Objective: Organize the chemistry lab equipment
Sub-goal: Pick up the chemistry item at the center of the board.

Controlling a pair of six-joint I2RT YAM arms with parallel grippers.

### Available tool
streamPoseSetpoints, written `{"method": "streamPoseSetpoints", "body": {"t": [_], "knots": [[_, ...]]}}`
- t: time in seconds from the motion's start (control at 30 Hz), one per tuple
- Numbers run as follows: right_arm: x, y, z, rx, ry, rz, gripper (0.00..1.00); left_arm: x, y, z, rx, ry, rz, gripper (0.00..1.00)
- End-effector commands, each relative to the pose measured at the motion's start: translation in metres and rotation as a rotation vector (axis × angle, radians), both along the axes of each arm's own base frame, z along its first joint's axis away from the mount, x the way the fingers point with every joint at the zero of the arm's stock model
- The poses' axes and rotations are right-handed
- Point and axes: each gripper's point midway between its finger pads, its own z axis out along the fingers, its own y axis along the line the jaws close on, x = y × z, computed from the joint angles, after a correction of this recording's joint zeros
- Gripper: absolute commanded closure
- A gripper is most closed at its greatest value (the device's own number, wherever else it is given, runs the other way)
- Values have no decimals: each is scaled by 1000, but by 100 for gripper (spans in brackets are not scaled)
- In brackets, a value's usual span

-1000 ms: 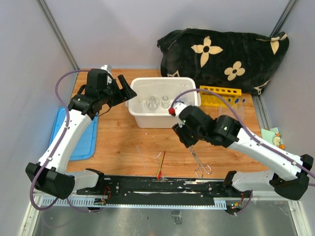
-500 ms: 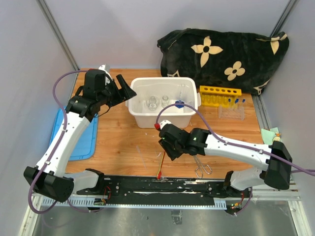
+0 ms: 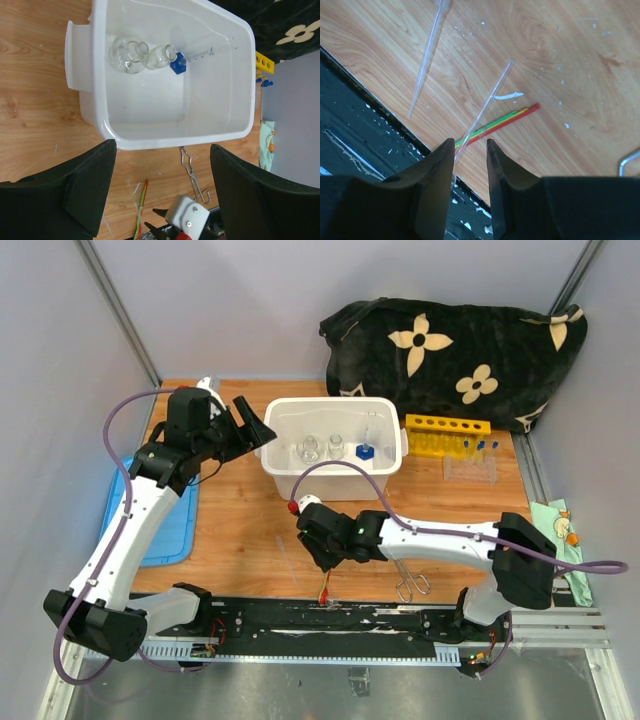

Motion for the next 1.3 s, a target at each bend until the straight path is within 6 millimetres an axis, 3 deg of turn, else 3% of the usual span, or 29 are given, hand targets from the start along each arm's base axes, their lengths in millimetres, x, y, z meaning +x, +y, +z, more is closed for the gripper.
{"method": "streamPoseSetpoints", "body": {"t": [0.0, 0.13, 0.3, 0.47, 1.03, 1.27], "knots": [[-7, 12, -21, 11, 35, 15, 69, -2, 0, 26, -23, -70, -14, 20], [-7, 17, -25, 1, 49, 18, 72, -5, 1, 28, -19, -76, -14, 20], [-13, 10, -30, -12, 70, 15, 71, -10, 2, 24, -17, -70, -16, 20], [-19, 6, -45, -36, 103, 28, 71, -15, 5, 17, -7, -60, -13, 20], [-17, 5, -72, -116, 112, 29, 72, -23, 10, 18, 1, -65, -1, 20], [-18, 5, -80, -134, 125, 37, 80, -25, 13, 15, 11, -60, 8, 20]]}}
